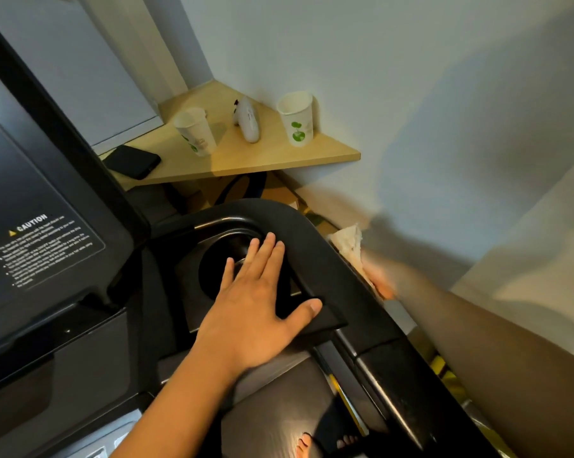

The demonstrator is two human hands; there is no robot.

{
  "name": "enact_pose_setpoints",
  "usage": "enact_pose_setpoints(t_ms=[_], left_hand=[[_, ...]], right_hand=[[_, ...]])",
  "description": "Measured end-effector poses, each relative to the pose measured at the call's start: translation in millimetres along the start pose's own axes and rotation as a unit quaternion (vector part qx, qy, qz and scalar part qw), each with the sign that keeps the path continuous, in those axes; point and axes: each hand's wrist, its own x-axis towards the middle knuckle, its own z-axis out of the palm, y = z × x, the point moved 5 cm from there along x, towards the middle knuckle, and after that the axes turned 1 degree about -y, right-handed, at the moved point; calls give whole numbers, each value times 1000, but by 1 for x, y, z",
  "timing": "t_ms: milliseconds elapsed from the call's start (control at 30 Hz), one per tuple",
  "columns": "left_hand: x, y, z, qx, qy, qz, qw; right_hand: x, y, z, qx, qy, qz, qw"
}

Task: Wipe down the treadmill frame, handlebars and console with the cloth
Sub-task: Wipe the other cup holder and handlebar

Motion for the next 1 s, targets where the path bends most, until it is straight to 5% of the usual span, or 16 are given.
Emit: enact_pose_setpoints(t_ms=[333,533,700,900,1000], left_hand=[[1,4,-3,7,14,-1,1000],[-9,13,-5,61,129,108,984],[-14,15,-5,58,173,119,976],[-15,15,-7,56,186,88,977],[-14,15,-7,60,186,71,978]], right_hand=[[-62,-11,-5,-195,-35,-63,978],[-86,-38,14,-465,104,-214,853],[-72,-53,42,-490,118,-316,804],[-52,-64,45,-447,-26,-477,756],[-30,-73,40,-338,-71,-486,803]])
